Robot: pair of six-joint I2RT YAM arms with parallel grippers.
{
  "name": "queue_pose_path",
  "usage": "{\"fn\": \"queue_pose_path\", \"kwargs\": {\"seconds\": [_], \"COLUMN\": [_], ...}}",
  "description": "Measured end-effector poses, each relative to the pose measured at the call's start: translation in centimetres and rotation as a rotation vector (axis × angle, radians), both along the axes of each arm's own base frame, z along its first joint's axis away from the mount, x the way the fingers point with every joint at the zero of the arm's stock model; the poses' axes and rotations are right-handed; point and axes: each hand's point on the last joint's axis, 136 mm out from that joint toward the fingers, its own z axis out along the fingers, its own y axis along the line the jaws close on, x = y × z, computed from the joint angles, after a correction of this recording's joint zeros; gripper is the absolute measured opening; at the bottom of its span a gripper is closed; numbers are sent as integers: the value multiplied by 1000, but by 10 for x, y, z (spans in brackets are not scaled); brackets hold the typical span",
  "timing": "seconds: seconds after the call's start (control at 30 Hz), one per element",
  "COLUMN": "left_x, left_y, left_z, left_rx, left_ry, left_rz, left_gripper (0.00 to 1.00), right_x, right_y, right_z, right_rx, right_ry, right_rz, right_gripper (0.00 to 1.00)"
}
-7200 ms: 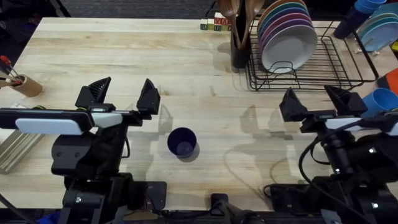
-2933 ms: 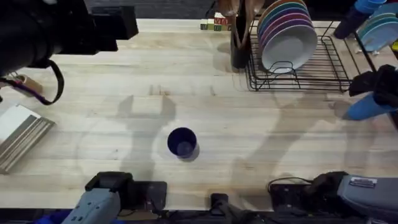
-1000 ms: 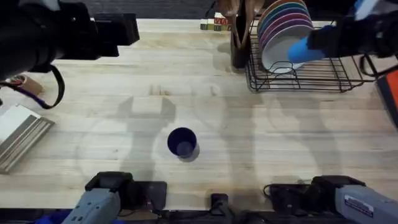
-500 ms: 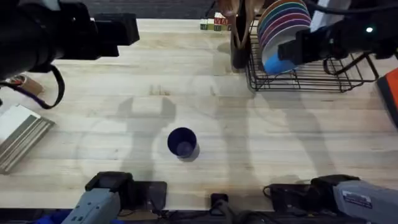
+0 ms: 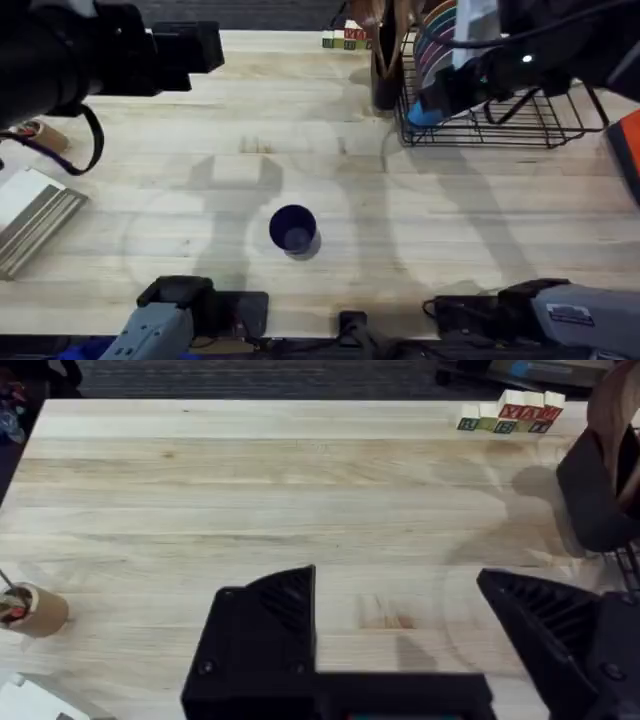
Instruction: Pick up the cup on the table and put them onto the rack.
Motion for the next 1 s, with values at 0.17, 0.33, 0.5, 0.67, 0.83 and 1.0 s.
{"fn": "queue_pose_path", "kwargs": {"seconds": [0.17,0.33,0.5,0.67,0.83,1.0], "left_x": [0,0,0,0,0,0], "left_y": [0,0,0,0,0,0], "left_z": [0,0,0,0,0,0], "left_rx": [0,0,0,0,0,0], "left_ry": [0,0,0,0,0,0], "left_rz": [0,0,0,0,0,0], "left_gripper": [993,994,993,995,994,993], "right_x": [2,4,8,9,9,9], "right_y": [8,12,12,11,11,11], "right_z": [-15,-23,-26,-27,-31,-32], "right_rx": [-90,-109,-117,-121,-127,-128], "right_ry": [8,20,26,28,39,40], "right_rz": [46,60,57,55,54,54], "right_gripper": [33,33,33,97,132,149]}}
